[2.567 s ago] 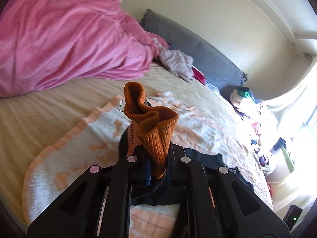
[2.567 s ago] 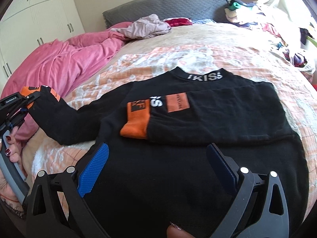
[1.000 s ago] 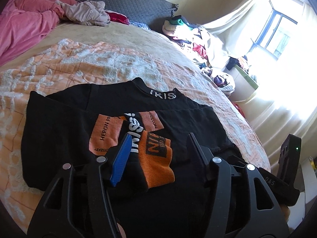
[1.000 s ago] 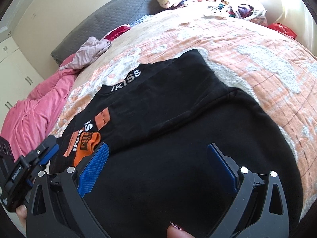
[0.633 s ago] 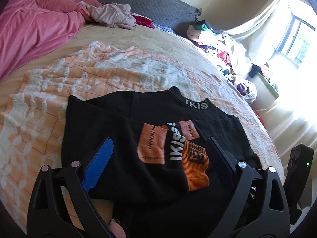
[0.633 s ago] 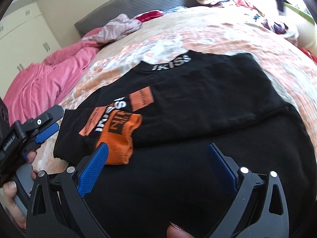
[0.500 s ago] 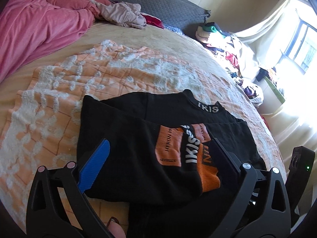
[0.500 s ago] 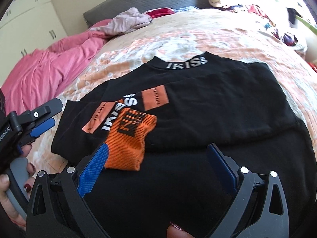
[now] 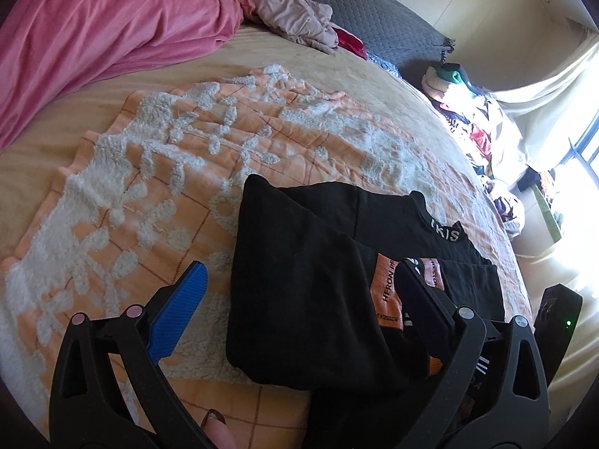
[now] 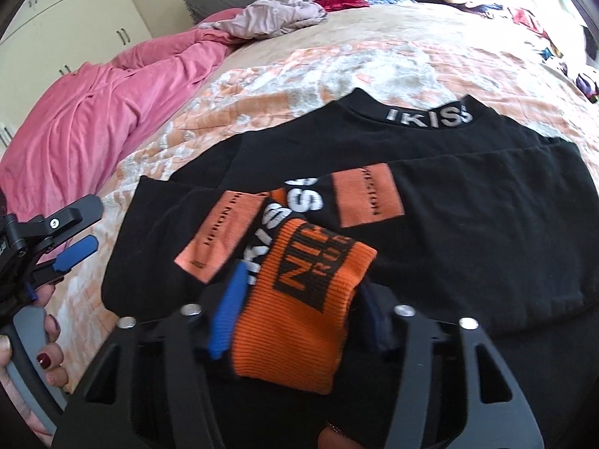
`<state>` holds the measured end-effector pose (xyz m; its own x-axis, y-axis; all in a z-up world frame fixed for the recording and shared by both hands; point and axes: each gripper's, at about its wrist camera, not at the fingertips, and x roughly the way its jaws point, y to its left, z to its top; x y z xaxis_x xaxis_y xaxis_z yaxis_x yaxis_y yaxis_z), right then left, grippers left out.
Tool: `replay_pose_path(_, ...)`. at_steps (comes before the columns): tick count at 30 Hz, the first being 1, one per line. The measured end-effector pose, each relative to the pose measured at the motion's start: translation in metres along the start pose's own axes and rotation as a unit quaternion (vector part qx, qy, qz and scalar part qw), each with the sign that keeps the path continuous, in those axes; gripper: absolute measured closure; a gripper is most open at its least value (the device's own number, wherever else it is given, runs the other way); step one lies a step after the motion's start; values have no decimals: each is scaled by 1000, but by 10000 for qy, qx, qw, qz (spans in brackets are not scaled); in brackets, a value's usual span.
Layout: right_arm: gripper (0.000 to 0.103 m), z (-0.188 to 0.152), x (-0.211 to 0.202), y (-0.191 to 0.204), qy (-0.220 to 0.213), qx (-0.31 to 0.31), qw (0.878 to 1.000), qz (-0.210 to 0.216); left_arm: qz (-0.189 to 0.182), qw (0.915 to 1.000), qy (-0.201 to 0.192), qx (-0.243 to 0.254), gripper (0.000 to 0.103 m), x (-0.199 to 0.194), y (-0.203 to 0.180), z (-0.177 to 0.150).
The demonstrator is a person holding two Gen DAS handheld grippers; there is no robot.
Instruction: Fold small clothes
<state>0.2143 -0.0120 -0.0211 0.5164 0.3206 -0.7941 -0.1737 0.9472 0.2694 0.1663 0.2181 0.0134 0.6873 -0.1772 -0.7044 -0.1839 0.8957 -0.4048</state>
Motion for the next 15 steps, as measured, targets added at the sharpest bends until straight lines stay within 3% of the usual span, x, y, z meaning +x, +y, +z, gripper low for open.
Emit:
replay_pose_path(2,75,3,-2,10,-73,-181,9998,59,-14,10000,-28,-51,10,-2,3,1)
replay_pose_path(3,90,4,-5,15,-126,-277,9995,68,-16,10000,-37,-71,10,-3,3,2)
replay_pose_path(15,91,38,-63,44,-861,-954,9910,380,119,9992,-194,-329,10,-12,21,8)
